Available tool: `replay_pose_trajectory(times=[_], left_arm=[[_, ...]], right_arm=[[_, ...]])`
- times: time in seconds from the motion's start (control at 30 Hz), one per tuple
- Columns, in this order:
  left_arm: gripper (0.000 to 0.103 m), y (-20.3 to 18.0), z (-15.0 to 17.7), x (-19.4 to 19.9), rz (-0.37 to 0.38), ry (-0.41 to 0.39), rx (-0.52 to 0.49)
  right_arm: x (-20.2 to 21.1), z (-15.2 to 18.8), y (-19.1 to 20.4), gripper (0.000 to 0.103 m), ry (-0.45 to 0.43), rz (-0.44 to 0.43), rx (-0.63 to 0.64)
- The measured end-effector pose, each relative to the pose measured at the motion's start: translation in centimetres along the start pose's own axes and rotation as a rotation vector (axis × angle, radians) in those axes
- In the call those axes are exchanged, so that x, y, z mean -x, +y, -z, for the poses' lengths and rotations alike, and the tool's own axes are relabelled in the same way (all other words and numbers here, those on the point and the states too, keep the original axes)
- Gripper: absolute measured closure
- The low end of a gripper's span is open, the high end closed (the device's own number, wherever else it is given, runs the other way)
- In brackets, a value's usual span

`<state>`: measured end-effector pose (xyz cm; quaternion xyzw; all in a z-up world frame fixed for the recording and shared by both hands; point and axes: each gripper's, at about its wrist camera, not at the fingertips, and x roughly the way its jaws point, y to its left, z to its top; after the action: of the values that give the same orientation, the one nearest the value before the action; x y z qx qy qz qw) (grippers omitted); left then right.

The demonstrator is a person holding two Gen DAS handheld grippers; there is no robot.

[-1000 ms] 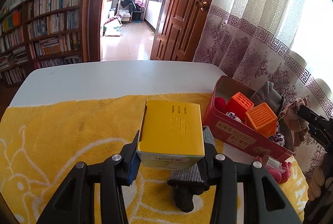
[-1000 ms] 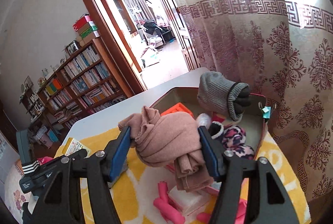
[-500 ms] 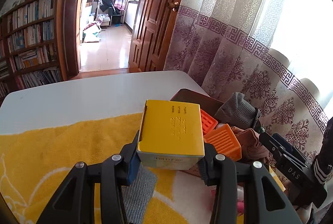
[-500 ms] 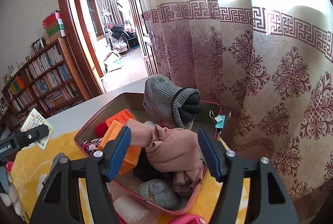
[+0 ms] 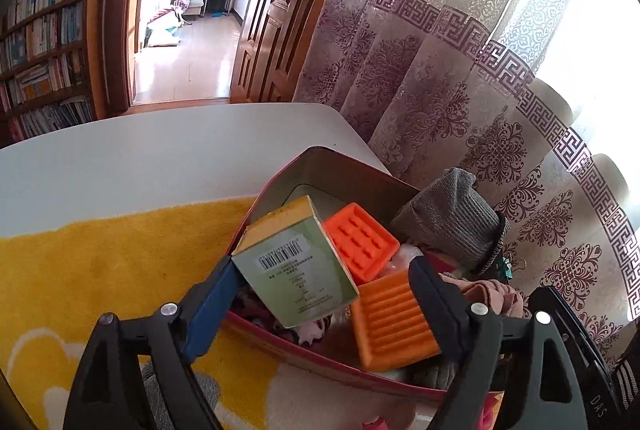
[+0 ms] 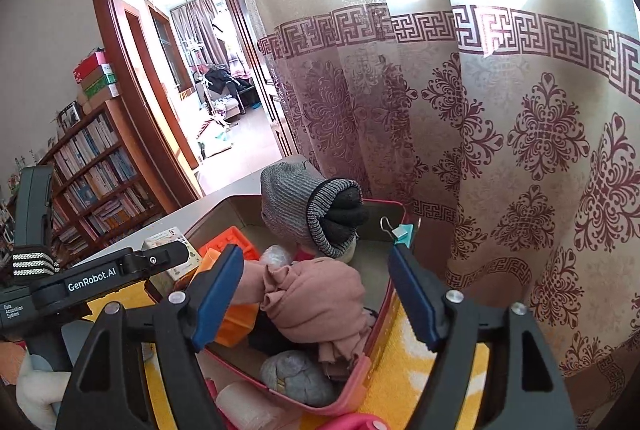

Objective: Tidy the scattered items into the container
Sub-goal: 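Carry the yellow box and beige stocking into the red tin and release both, then grasp the grey black-toed sock with the left tool while the right tool reaches the red yarn ball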

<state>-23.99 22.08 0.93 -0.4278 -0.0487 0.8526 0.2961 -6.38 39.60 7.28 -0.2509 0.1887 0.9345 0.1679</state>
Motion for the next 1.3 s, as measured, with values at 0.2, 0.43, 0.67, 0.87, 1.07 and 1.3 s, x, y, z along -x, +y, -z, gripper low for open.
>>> replay_pose_trajectory(times=[0.2,0.43,0.67,0.87,1.07,1.3], left_arm=[[0.015,1.1,0.5,3.2,-0.022,-0.041,0.006],[0.015,3.7,2.8,7.2,-0.095,-0.066,0.025],[0.015,6.5,5.4,8.6,-0.17,-0.036,0.06],[0.015,7.0,7.4,8.2,-0.201,0.01,0.055],[0.015,6.5,8.3,7.3,-0.229,0.043,0.024],[0.015,5.7,8.9,5.4,-0.264,0.091,-0.027]], right_arm=[[0.2,0.2,0.3,0.025,-0.005,-0.018,0.007],[-0.3,0.7,0.7,0.025,0.01,-0.02,0.022],[-0.1,1.1,1.4,0.025,0.0,-0.022,0.052],[-0.1,1.2,1.5,0.025,0.001,-0.023,0.055],[0.2,1.0,1.4,0.025,-0.001,-0.041,0.045],[0.1,1.0,1.2,0.025,0.019,-0.086,0.021]])
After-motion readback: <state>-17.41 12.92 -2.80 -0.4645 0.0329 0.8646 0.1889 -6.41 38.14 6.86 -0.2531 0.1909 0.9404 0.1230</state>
